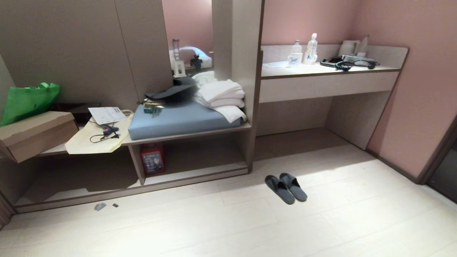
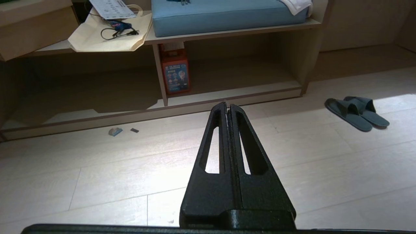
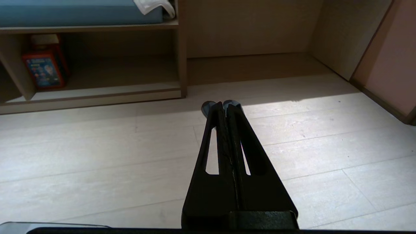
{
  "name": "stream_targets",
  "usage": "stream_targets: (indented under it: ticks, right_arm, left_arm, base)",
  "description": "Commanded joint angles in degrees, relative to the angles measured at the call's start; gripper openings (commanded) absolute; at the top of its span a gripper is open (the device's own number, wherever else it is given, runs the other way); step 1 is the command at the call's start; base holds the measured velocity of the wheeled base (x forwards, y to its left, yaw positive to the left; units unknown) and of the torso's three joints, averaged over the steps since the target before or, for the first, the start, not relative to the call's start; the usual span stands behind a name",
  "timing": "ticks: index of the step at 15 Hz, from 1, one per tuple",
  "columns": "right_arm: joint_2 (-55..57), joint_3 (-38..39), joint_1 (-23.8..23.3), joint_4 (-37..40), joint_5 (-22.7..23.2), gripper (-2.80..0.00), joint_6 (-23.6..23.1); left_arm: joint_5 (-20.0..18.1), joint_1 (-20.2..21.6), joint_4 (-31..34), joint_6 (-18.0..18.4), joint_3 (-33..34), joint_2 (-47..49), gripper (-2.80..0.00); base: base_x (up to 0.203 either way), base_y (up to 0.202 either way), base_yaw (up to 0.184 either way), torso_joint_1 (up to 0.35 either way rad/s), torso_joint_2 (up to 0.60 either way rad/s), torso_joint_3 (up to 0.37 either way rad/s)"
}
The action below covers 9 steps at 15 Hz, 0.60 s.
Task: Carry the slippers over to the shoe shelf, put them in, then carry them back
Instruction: Pick up the slippers on the floor
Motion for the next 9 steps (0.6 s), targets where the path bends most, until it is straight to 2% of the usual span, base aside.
stream_targets:
  ticks: [1, 9]
  right_arm:
    - [0.0, 0.0, 0.02, 0.0, 0.0, -2.8, -0.14]
    - [0.0, 0.0, 0.02, 0.0, 0.0, -2.8, -0.71]
  left_arm:
    - [0.0, 0.02, -0.01, -0.02, 0.0, 0.01, -2.8]
    - [0.0, 0.02, -0.01, -0.02, 0.0, 0.01, -2.8]
  base:
    - [0.195, 0.0, -0.005, 0.006, 0.01, -0.002]
    - [0.196, 0.0, 0.0, 0.002, 0.0, 0.003]
